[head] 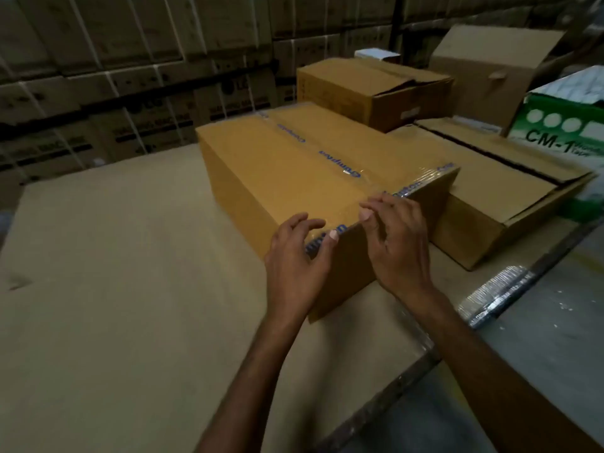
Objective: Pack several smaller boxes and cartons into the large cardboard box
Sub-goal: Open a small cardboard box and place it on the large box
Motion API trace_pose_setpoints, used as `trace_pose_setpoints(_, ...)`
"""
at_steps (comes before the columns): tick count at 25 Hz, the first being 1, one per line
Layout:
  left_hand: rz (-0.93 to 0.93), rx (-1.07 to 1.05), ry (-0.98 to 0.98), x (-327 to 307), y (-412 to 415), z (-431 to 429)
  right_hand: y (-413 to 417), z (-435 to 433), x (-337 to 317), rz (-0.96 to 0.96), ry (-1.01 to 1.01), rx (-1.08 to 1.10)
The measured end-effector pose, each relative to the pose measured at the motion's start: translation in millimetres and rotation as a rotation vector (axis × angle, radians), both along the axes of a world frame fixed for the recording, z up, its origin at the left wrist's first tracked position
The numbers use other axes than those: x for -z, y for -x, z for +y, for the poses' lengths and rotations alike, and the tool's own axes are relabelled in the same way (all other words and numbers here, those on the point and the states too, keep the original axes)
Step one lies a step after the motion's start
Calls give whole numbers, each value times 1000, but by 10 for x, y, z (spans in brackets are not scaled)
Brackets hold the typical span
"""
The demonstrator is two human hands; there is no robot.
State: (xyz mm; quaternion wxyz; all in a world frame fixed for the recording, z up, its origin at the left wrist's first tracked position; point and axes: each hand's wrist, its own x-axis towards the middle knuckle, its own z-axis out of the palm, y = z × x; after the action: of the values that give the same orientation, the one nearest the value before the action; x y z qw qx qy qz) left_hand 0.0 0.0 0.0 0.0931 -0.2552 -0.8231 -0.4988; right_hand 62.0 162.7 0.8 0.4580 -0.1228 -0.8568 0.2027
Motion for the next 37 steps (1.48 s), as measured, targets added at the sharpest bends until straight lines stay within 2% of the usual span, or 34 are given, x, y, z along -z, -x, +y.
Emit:
trace_pose_setpoints(2,54,-22,129,-38,85,148,161,306,-41,-112,2,100)
trace_pose_setpoints(6,58,-120,326,-84,309,367,542,1022,-139,-593,147,174)
trace_pose_setpoints(13,-75,-304,424,-110,520,586,1009,2002,-310,-820,256,351)
trace_pose_setpoints(16,-171,-315,391,-114,552,501,1110,2018,-364,-827,269,386)
trace_pose_setpoints(19,-262,-410,333,-190,597,167,1093,1757,-360,-772,229,286)
trace_pose_setpoints(25,-332,-670,545,-255,671,-727,1091,865,-184,-669,169,59)
trace_pose_setpoints(27,-277,-748,641,-229,634,-836,1141,648,-184,-632,184,33)
trace_pose_setpoints(29,-113,-721,726,-198,592,-890,1144,408,-196,-572,205,-25)
trace_pose_setpoints(31,-8,-524,729,-175,575,-876,1170,201,-113,-427,330,-111)
trace_pose_setpoints(32,18,-406,728,-174,564,-843,1164,116,-69,-351,484,-158)
trace_pose_setpoints(34,117,-210,779,-170,513,-682,1139,17,62,-269,974,-329)
trace_pose_setpoints(36,264,-118,888,-123,490,-512,1121,-4,311,-309,1380,-407)
trace_pose_setpoints(37,319,-110,925,-88,495,-448,1109,-7,475,-387,1446,-398)
